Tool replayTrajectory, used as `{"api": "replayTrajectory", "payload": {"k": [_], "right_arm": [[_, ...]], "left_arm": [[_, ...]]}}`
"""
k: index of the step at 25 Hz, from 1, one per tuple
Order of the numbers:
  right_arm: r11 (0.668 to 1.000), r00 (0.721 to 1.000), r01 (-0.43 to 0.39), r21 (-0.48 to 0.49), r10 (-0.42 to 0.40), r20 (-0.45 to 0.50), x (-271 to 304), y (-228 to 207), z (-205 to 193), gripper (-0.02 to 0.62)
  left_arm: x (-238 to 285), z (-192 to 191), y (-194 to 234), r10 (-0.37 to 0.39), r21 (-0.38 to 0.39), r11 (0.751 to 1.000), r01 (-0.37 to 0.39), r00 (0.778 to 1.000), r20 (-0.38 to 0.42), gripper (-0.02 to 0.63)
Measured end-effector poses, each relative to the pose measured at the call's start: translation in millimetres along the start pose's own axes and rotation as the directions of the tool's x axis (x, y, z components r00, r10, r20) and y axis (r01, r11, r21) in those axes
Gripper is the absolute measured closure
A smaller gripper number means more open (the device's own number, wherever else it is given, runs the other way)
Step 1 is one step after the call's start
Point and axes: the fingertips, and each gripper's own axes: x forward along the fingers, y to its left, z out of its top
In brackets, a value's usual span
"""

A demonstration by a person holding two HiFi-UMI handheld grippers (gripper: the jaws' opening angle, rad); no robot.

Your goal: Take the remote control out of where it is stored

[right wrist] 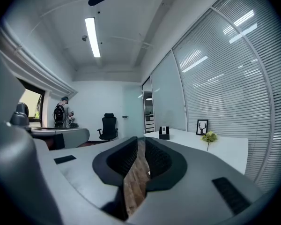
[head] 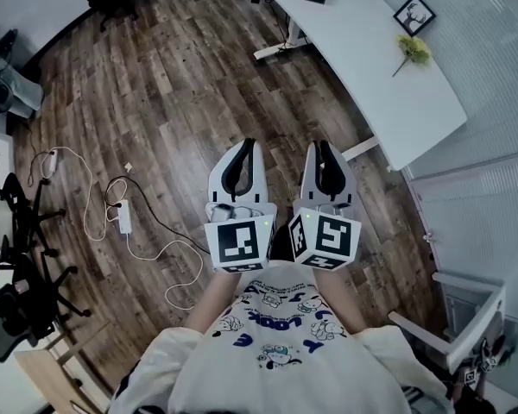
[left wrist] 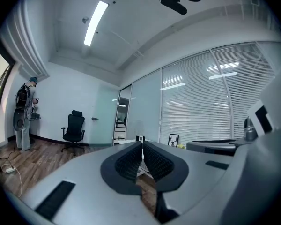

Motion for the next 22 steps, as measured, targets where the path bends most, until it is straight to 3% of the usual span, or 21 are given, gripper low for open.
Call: {"api": "replayTrajectory", "payload": {"k": [12, 22], "right_arm": [[1.0, 0.999, -0.023, -0.005, 0.023, -0.033, 75.8, 1.5, -2.4, 0.528], [0.997, 0.997, -0.073, -0.002, 0.073, -0.02, 186.7, -26.3, 20.2, 0.528]], "left_arm": [[64.7, -7.6, 30.1, 0.025, -0.022, 0.999, -0.026, 0.999, -0.026, 0.581], [172.1, 4.0, 42.5, 0.068, -0.008, 0.998, -0.068, 0.997, -0.024, 0.581]]}}
